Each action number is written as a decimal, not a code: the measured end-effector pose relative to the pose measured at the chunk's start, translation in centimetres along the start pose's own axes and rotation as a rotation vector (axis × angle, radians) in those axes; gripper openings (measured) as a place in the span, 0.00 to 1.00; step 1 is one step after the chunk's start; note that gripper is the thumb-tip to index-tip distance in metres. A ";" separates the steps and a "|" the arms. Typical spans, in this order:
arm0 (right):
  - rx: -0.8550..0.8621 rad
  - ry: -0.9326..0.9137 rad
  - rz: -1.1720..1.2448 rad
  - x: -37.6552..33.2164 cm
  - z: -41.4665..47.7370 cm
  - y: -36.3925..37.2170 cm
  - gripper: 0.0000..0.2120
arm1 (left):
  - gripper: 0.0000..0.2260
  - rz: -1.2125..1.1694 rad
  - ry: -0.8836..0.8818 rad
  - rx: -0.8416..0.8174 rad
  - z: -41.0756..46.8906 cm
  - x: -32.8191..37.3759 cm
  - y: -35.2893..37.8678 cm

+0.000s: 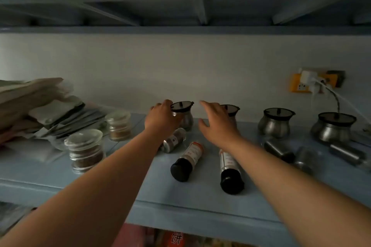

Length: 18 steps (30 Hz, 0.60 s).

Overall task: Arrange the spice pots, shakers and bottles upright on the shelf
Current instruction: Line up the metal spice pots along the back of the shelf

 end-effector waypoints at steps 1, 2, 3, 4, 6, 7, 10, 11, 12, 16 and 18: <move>-0.014 0.004 0.011 0.1 0.5 0.4 0.27 | 0.23 -0.019 -0.017 -0.010 0.4 -0.3 0.3; -0.026 -0.002 0.020 0.1 0.9 0.6 0.27 | 0.23 -0.030 -0.035 -0.007 0.8 -0.5 0.5; -0.044 0.002 0.014 0.3 1.4 1.0 0.27 | 0.23 -0.035 -0.050 -0.015 1.2 -0.9 0.8; -0.074 0.007 0.012 0.3 1.8 1.4 0.27 | 0.22 -0.033 -0.072 -0.034 1.4 -1.1 1.0; -0.114 0.031 0.022 0.7 2.6 2.3 0.28 | 0.22 -0.022 -0.094 -0.059 1.9 -1.3 1.6; -0.134 0.042 0.023 0.8 3.0 2.6 0.29 | 0.23 -0.017 -0.100 -0.070 2.2 -1.4 1.8; -0.184 0.076 0.031 0.7 3.7 3.2 0.30 | 0.24 0.000 -0.134 -0.107 2.5 -1.7 2.2; -0.183 0.092 0.042 0.7 4.0 3.3 0.30 | 0.24 0.003 -0.140 -0.111 2.6 -1.7 2.3; -0.177 0.113 0.056 0.7 4.2 3.3 0.29 | 0.23 0.010 -0.149 -0.119 2.6 -1.8 2.4; -0.221 0.189 0.116 1.1 4.5 4.5 0.32 | 0.21 0.052 -0.156 -0.150 2.9 -2.3 3.1; -0.244 0.218 0.159 1.3 4.7 4.9 0.33 | 0.21 0.079 -0.156 -0.163 3.1 -2.6 3.5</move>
Point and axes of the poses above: each hand's wrist, its own z-axis towards the middle knuckle, its own y-axis out of the palm, x = y × z, the point moved 9 cm from there along z, towards the middle knuckle, and after that the axes turned 1 degree about -x, right-handed, at the moved point
